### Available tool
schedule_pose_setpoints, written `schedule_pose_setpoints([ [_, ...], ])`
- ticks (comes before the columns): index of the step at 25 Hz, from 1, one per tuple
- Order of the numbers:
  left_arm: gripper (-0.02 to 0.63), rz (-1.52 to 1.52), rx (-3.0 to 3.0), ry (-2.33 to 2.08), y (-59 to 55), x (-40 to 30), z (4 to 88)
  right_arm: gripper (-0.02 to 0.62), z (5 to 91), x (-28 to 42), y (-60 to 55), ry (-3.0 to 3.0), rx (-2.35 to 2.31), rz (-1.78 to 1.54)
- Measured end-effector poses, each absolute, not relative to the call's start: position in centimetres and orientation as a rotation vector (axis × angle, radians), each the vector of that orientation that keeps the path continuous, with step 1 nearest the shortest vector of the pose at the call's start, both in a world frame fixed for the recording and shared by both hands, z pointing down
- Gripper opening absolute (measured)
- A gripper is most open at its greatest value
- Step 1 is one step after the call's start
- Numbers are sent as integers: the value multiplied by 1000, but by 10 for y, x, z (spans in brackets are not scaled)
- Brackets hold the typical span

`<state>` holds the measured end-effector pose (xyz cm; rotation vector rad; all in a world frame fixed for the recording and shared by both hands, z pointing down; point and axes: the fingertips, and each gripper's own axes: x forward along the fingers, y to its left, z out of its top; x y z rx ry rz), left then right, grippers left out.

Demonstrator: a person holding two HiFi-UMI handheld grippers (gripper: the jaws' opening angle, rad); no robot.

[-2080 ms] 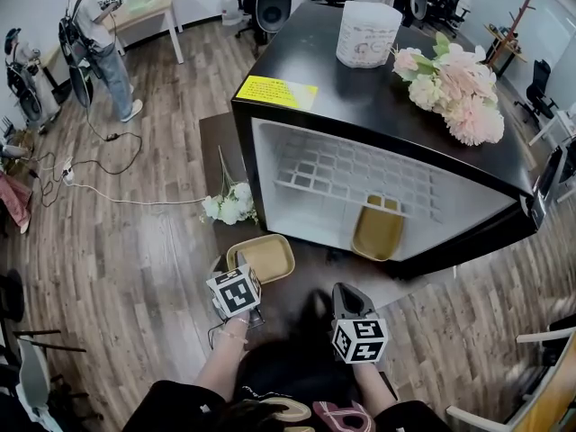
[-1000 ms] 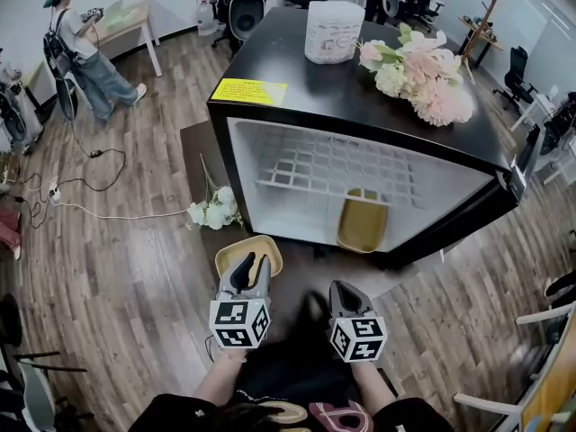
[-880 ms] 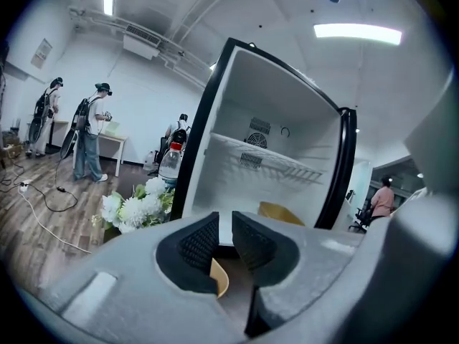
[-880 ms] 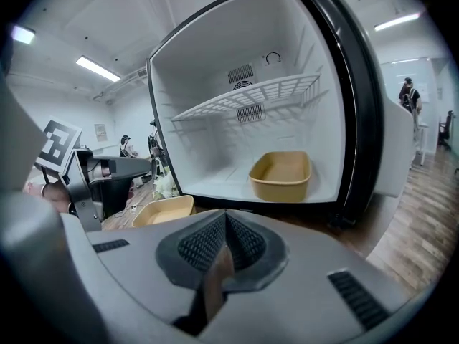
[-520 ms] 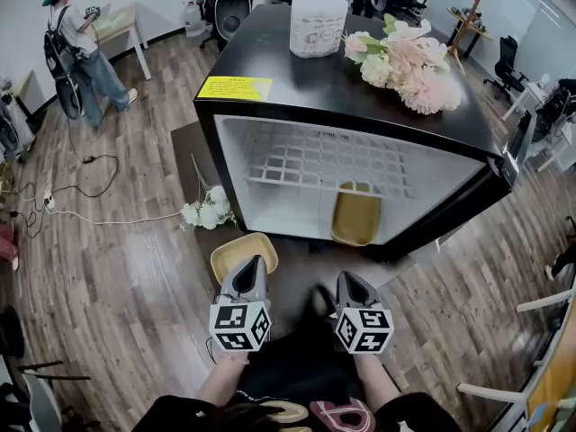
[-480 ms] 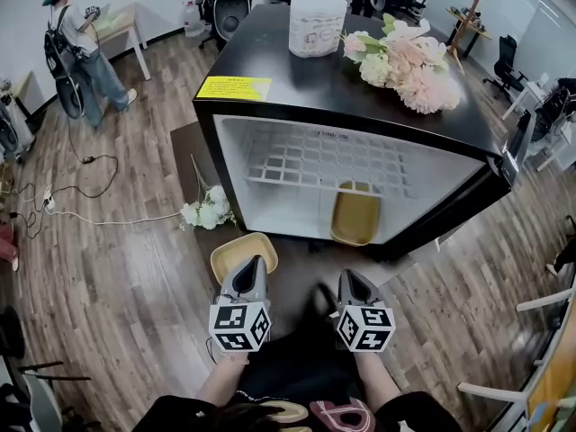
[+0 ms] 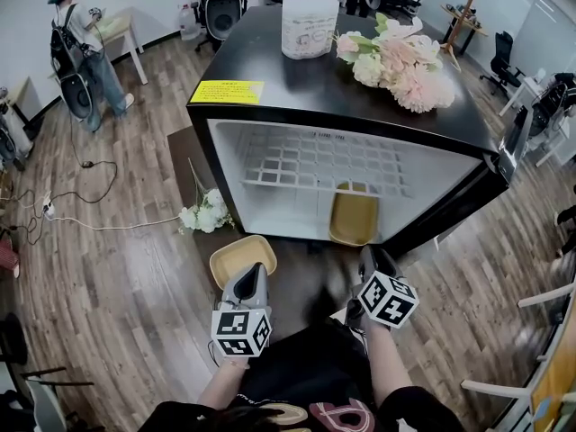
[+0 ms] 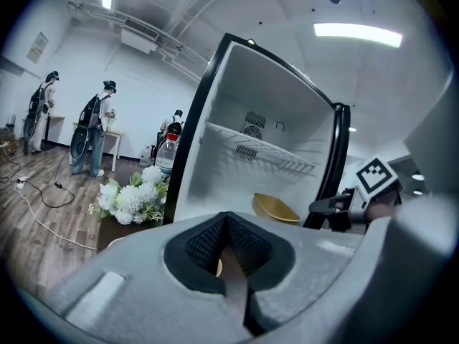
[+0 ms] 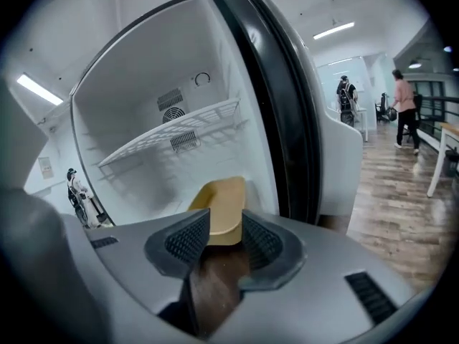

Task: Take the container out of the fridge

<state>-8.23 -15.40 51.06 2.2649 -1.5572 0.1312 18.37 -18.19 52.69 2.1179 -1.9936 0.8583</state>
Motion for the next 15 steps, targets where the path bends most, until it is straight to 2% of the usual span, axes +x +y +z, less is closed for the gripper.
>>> schedule_pose_setpoints([
  [4,8,161,2275,-1551,-152,-80,515,159,527,196,-200,-1953,2172,916],
  [15,8,156,2210,-1582,-153,-95,525,154,543,205,-240,-1860,2140,922],
])
